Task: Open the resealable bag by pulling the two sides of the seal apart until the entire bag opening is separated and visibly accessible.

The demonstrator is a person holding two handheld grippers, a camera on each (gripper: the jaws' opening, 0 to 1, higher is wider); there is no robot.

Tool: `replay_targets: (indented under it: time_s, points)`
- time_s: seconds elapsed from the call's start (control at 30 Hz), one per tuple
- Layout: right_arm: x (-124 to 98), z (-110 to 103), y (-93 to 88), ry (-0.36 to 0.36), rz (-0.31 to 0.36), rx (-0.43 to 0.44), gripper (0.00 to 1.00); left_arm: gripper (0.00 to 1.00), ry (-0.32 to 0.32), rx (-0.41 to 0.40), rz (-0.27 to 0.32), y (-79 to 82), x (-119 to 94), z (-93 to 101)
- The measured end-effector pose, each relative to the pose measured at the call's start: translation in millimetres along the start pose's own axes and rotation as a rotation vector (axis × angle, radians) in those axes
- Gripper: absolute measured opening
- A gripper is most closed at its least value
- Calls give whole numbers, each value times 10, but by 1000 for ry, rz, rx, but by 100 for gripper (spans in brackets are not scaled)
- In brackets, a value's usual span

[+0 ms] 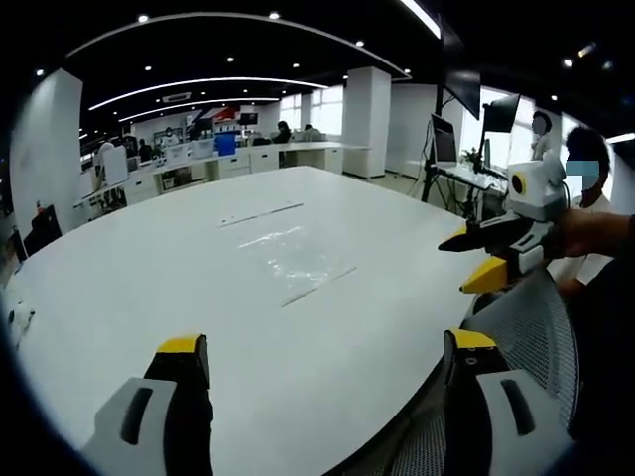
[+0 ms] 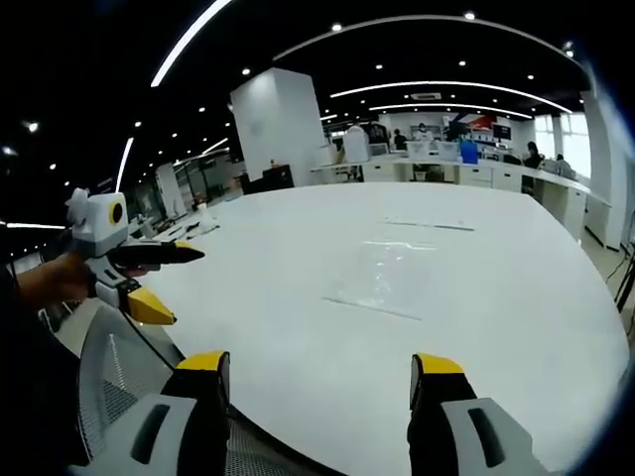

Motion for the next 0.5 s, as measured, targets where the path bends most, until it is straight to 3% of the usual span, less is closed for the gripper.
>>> replay_targets:
  time_s: [0.5]
  points:
    - [28,7,6,7,-11,2,73,96,-5,-9,-7,-4,6,-1]
Point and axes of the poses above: the point that each gripper's makers call its tool centre point, and the gripper's own axes: x roughly forward along the fingers, z roughly to its right, y roughly out of its top, the point moved 1 cm from there along -x, roughly backward along the fingers, and after that the axes turned 15 degrees about x, right-handed, at the moved point
